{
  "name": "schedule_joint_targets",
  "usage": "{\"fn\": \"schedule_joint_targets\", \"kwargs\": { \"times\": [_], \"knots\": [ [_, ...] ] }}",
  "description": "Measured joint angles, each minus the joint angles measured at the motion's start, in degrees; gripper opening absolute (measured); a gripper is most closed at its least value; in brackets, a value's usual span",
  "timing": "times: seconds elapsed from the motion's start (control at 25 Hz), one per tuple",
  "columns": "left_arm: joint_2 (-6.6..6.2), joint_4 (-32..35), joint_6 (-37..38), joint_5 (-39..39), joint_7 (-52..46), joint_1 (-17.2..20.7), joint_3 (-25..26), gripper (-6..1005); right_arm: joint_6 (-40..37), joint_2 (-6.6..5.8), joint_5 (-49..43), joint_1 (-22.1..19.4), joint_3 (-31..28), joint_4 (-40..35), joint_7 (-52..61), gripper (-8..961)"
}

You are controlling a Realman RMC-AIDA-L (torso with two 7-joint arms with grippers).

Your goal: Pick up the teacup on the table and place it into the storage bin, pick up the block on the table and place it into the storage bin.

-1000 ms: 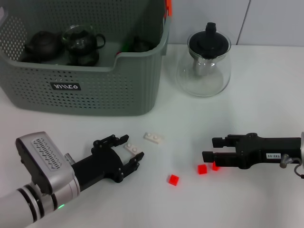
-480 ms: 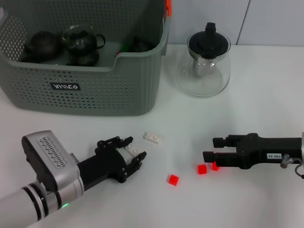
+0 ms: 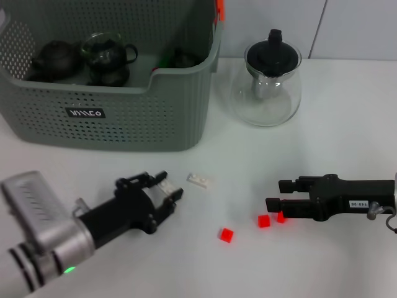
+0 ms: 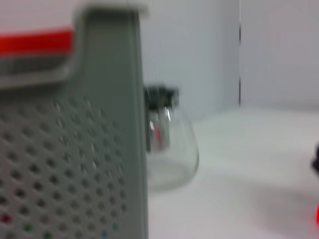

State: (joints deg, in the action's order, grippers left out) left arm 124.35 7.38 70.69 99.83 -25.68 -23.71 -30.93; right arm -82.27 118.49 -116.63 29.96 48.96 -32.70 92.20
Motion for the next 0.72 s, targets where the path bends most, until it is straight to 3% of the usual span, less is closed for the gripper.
{"fn": "schedule_joint_targets", "kwargs": {
  "times": [0.24, 0.36, 0.52, 0.72],
  "knots": [
    [-1.01, 14.0, 18.2, 0.1, -21.4, 4.6, 1.0, 417, 0.0, -0.11, 0.0, -0.1, 0.0, 0.1, 0.0, 736],
    [-2.65, 19.1, 25.6, -0.4, -35.4, 3.8, 6.1, 417, 0.1, -0.07, 0.0, -0.1, 0.0, 0.1, 0.0, 736],
    [-5.89, 21.8, 29.9, -0.8, -50.2, -0.7, 13.0, 416, 0.2, 0.13, 0.0, -0.1, 0.0, 0.1, -0.3, 737],
    [-9.95, 27.0, 24.6, -0.5, -63.3, -8.7, 13.1, 416, 0.2, 0.17, 0.0, -0.1, 0.0, 0.1, -0.3, 737]
  ]
}}
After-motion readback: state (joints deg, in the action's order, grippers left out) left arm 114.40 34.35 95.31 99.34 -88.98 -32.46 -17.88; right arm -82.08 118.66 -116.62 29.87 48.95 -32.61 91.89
